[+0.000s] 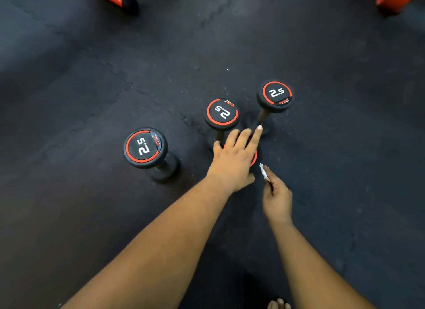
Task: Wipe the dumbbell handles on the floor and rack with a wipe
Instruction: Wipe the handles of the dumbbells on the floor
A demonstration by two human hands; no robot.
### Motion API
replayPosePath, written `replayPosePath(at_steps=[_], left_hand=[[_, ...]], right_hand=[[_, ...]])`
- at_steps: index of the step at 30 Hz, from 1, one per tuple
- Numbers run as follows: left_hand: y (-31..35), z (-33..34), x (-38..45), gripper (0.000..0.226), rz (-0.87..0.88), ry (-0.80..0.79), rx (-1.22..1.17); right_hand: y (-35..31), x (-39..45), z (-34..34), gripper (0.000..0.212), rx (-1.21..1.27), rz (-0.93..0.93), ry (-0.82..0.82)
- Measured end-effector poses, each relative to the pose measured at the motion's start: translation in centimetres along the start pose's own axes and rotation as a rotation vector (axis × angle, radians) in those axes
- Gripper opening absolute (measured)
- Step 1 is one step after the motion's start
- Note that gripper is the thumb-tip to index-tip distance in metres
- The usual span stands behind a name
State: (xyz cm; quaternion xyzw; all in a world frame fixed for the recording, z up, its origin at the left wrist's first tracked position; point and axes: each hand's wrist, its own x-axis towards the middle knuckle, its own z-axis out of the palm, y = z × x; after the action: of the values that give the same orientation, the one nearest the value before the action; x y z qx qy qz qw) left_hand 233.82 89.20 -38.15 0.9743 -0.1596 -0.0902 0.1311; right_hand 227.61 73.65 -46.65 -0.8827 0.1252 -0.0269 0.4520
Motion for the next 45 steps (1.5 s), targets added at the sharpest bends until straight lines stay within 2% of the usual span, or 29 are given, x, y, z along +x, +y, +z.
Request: replayPosePath(at_steps=[3,8,11,16,18,22,23,27,28,32,36,38,41,42,45], left_hand=[[-1.7,1.1,-3.7,0.117,-0.096,0.046,-0.018],[-7.7,5.6,-9.9,0.104,-0.260,0.031,-0.121],[-10.6,8.5,-13.2,0.112,-0.368,-0.033,-0.203],[-11.0,10.3,-14.9,0.113,-0.360,0.005,-0.206],[-11.9,9.9,-15.4,0.115,-0.359,0.024,-0.236],[-14.4,9.2,-17.8,0.121,-0.399,-0.013,-0.212],[-14.9,9.0,-18.3,0.122,-0.424,-0.030,-0.212],[-15.6,8.8,-18.4,0.123,-0.448,-0.077,-0.206],[-15.7,8.7,-18.3,0.122,-0.450,-0.079,-0.209],[-15.6,8.5,-18.3,0.123,-0.435,-0.071,-0.178],[-15.5,8.9,-18.3,0.116,-0.437,-0.043,-0.213],[-15.8,8.8,-18.2,0.114,-0.437,-0.045,-0.208],[-16.1,8.8,-17.9,0.117,-0.439,-0.058,-0.211],[-16.2,8.8,-17.9,0.118,-0.442,-0.058,-0.219],[-16.2,8.7,-17.9,0.117,-0.454,-0.048,-0.233]], right_hand=[[-0.9,0.0,1.4,0.053,-0.016,-0.172,-0.042],[-2.5,-0.7,5.9,0.059,-0.113,-0.423,-0.272],[-2.8,-1.3,8.2,0.062,-0.251,-0.514,-0.399],[-3.3,-2.5,12.4,0.062,-0.644,-0.841,-0.723],[-3.8,-2.9,13.4,0.065,-0.753,-0.858,-0.699],[-3.2,-2.8,13.2,0.062,-0.874,-0.828,-0.478],[-3.5,-3.7,13.7,0.062,-0.863,-0.831,-0.469],[-4.8,-8.1,16.9,0.069,-0.717,-0.929,-0.617],[-5.1,-8.0,16.8,0.070,-0.728,-0.916,-0.600],[-4.0,-5.9,14.6,0.072,-0.853,-0.673,-0.444],[-4.9,-7.6,15.9,0.072,-0.785,-0.841,-0.652],[-6.8,-6.8,17.2,0.058,-0.844,-0.854,-0.685],[-8.6,-5.4,18.8,0.037,-0.943,-0.772,-0.703],[-8.3,-5.7,18.7,0.039,-0.926,-0.772,-0.699],[-6.2,-7.9,16.2,0.068,-0.893,-0.864,-0.692]])
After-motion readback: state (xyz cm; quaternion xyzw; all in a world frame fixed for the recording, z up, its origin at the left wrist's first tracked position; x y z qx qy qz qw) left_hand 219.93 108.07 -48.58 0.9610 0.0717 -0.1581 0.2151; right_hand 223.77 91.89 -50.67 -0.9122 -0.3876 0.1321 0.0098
